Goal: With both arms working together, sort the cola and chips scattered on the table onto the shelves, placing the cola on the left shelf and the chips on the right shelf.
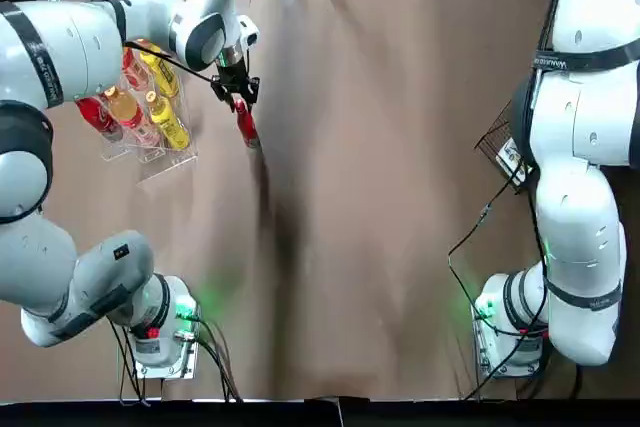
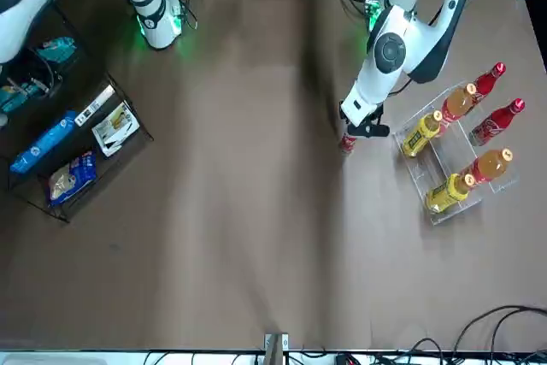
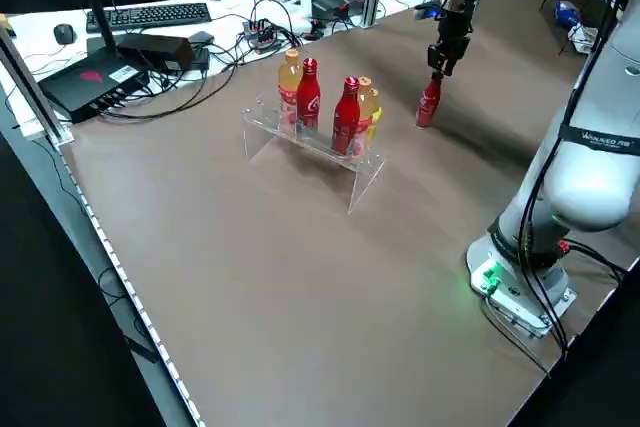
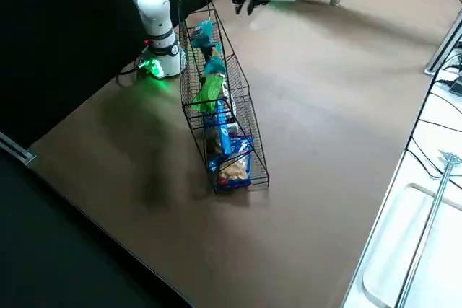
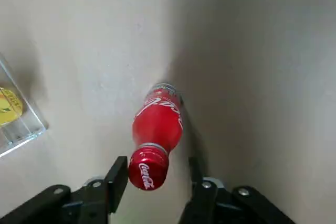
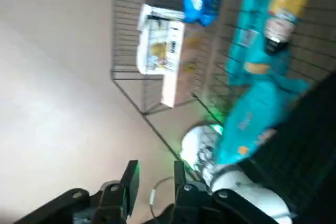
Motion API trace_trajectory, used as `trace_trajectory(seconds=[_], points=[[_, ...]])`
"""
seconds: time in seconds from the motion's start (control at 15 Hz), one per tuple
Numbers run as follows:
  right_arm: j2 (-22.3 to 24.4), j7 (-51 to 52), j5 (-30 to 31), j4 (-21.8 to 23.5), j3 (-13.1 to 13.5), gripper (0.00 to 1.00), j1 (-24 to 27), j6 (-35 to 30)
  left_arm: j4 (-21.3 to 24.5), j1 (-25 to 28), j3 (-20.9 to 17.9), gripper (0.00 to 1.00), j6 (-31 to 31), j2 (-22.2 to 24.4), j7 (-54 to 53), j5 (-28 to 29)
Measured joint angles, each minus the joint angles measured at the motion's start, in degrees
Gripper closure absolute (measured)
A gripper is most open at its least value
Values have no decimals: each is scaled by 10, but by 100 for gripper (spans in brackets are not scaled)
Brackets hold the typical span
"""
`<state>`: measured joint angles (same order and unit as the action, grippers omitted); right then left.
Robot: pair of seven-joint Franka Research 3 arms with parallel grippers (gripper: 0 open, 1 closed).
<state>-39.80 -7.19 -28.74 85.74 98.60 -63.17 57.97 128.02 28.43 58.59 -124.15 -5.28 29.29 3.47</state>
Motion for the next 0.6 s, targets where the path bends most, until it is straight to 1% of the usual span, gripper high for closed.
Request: trace_trajectory(seconds=[0.13, 0.27, 0.33, 0.4, 0.53, 0.6], points=[[0, 2, -42, 0, -10, 66, 1, 15, 0, 1, -1, 47, 0, -1, 0, 0], [0, 3, -69, 1, -38, 66, 2, 28, 0, 1, -1, 51, 0, -2, 0, 0], [-1, 3, -91, 1, -51, 63, 2, 43, 0, 1, -1, 52, 0, -3, 0, 0], [-2, 3, -115, 1, -62, 63, 2, 58, 0, 1, -1, 52, -1, -3, 0, 0], [-4, 3, -140, 1, -78, 60, 3, 73, 0, 1, -1, 53, -1, -3, 0, 0], [-4, 3, -148, 1, -84, 59, 4, 78, 0, 1, -1, 56, -1, -3, 0, 0]])
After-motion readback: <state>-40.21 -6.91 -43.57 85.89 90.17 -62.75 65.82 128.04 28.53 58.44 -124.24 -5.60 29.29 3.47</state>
